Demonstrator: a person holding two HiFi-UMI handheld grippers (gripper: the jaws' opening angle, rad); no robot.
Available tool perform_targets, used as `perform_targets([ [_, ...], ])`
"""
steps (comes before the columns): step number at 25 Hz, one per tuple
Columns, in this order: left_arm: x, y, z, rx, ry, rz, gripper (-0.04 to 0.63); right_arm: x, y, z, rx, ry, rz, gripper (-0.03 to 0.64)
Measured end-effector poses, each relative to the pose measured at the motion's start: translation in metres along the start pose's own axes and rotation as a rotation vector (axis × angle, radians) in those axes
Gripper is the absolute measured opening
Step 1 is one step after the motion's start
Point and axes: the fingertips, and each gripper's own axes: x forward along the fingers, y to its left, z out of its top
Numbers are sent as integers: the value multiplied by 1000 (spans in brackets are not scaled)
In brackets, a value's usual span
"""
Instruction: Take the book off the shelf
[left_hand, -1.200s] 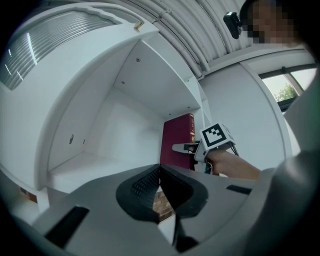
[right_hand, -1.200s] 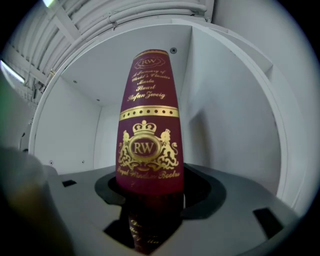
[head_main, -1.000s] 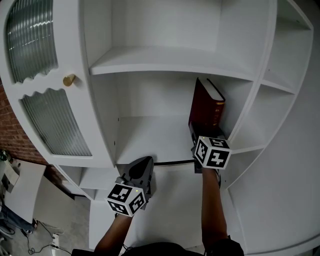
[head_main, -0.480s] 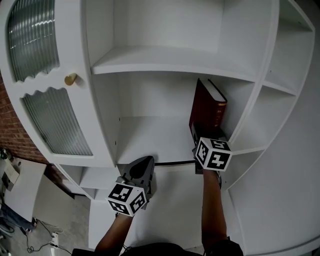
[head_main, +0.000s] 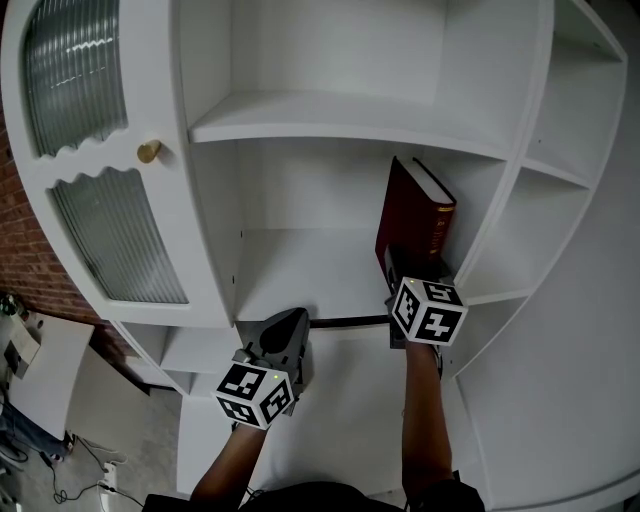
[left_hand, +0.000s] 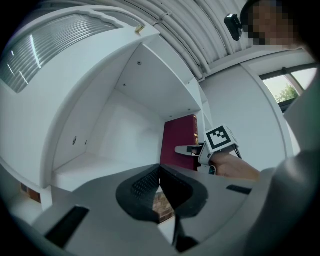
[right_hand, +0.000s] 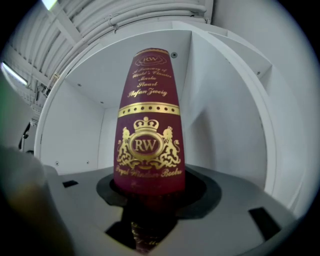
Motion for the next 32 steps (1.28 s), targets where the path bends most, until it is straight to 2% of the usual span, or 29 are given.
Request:
perform_targets([
  [10,-15,-10,4,-2,-15,-12,15,-22,12,2,-4,-29,16,238],
  [32,-75,-27,7,-21,-12,-87,17,-93,53,7,-11,-53,-19,238],
])
